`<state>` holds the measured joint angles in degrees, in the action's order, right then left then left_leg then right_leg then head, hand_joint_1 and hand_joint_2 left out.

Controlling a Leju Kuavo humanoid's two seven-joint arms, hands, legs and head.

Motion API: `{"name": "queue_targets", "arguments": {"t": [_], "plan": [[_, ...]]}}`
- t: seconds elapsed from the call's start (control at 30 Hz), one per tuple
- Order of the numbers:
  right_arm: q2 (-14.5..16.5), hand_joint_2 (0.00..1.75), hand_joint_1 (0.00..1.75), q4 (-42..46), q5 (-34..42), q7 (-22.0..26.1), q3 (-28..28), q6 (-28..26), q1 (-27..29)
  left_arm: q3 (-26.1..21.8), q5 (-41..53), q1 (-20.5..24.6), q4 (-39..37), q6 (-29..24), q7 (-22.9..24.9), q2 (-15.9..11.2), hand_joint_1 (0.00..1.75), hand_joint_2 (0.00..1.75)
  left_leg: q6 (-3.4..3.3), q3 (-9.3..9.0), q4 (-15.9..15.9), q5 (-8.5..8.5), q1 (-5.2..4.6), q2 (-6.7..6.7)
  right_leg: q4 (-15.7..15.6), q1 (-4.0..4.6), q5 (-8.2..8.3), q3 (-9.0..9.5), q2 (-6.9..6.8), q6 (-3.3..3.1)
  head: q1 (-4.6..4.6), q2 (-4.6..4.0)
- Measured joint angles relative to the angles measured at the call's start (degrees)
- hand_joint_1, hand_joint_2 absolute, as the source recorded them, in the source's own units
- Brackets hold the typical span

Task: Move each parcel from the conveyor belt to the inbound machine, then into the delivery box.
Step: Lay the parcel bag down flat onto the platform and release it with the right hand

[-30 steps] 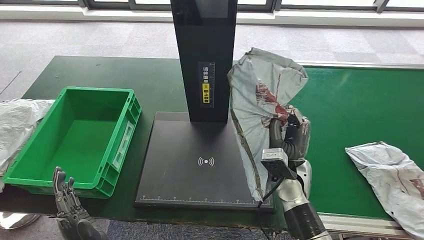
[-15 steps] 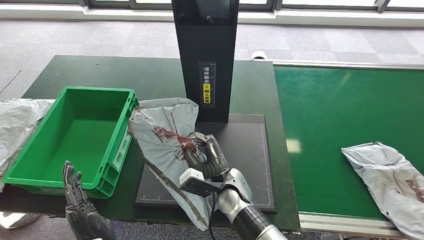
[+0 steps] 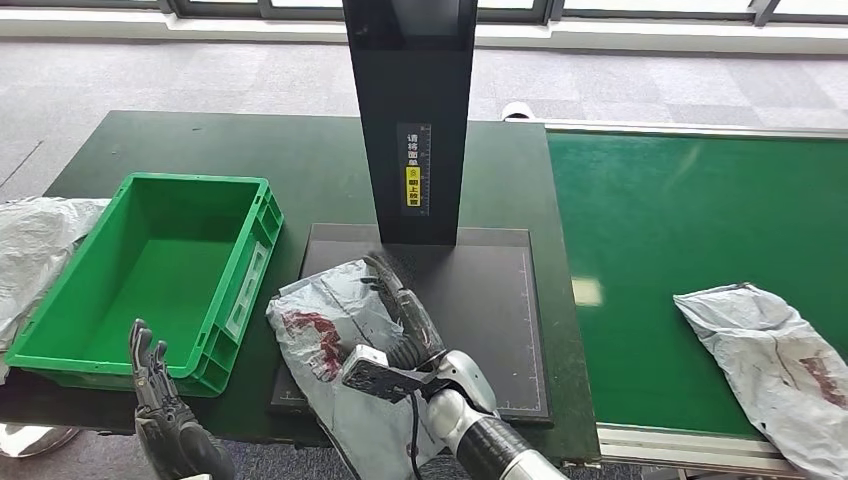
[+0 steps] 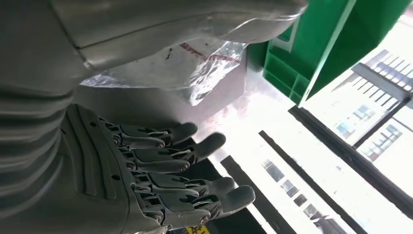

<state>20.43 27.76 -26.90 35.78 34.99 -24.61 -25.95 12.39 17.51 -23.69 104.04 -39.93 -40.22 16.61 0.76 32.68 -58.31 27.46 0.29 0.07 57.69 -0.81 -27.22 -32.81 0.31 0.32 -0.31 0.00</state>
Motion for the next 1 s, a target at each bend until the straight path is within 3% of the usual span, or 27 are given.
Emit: {"name": "queue_targets", "arguments": {"t": [0.4, 0.8, 1.0], "plan": [[-1.1, 0.00, 0.00, -0.6, -0.5, -3.5, -2.0, -5.7, -0.8, -0.1, 0.8, 0.1, -0.1, 0.0, 0.0, 0.0, 0.00, 0.00, 0.00, 0.00, 0.0, 0.00, 0.00, 0.00, 0.0, -0.01, 0.00, -0.01, 0.01, 0.00, 0.00, 0.00], [-2.0, 0.00, 0.00, 4.2, -0.5, -0.5, -5.3, -5.5, 1.0, -0.1, 3.0, 0.2, -0.3, 0.0, 0.0, 0.0, 0.00, 0.00, 0.00, 0.00, 0.0, 0.00, 0.00, 0.01, 0.0, 0.00, 0.00, -0.04, 0.01, 0.00, 0.00, -0.01], [-3.3, 0.00, 0.00, 13.0, 3.9, 4.1, -7.3, -1.2, 4.3, -0.4, 6.3, 0.8, -1.3, 0.0, 0.0, 0.0, 0.00, 0.00, 0.00, 0.00, 0.0, 0.00, -0.02, -0.01, 0.0, -0.03, 0.00, -0.02, 0.00, 0.00, 0.00, 0.00]]}}
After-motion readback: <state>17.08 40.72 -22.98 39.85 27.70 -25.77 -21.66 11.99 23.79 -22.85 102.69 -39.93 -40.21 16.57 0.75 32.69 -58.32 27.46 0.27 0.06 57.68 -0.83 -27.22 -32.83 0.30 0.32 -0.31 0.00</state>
